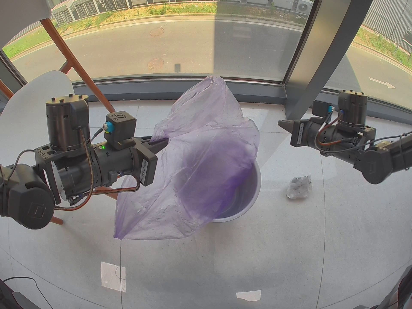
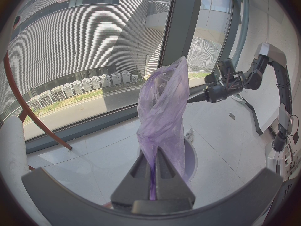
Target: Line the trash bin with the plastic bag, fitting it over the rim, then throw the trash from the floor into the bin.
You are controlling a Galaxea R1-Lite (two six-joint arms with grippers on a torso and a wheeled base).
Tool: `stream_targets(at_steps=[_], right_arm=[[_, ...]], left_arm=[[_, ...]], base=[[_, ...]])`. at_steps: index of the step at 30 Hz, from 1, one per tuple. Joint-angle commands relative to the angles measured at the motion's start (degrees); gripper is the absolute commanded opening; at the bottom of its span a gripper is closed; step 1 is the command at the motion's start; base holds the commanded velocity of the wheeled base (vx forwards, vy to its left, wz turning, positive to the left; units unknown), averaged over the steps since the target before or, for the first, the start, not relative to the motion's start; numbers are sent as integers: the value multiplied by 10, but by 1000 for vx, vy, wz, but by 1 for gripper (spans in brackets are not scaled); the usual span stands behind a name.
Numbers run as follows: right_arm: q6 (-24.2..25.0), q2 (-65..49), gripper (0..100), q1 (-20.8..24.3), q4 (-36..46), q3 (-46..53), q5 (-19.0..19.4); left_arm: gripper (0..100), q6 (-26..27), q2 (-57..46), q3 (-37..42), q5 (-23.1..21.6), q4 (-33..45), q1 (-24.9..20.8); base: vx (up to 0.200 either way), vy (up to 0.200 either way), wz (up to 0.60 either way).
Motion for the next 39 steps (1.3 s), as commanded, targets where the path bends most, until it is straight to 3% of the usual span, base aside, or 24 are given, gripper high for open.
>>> stream_targets(at_steps=[1,6,22,35,39], right_arm=[[-1,90,0,5,-15,-76,-11],[1,135,0,15,-20,-129,-23],[3,211,0,120,-67,-81,-21],[2,278,0,145,-74,-101,-25],[4,313,0,138,-73,-137,-46]], left_arm=[[0,1,8,-2,0,0,0],[0,1,9,-2,0,0,0],[0,20,35,-30,0,-7,0],[0,20,53,-29,4,-6,0],[0,20,70,-36,9,-6,0]], base=[[0,0,0],[0,0,0],[0,0,0],[0,0,0],[0,0,0]])
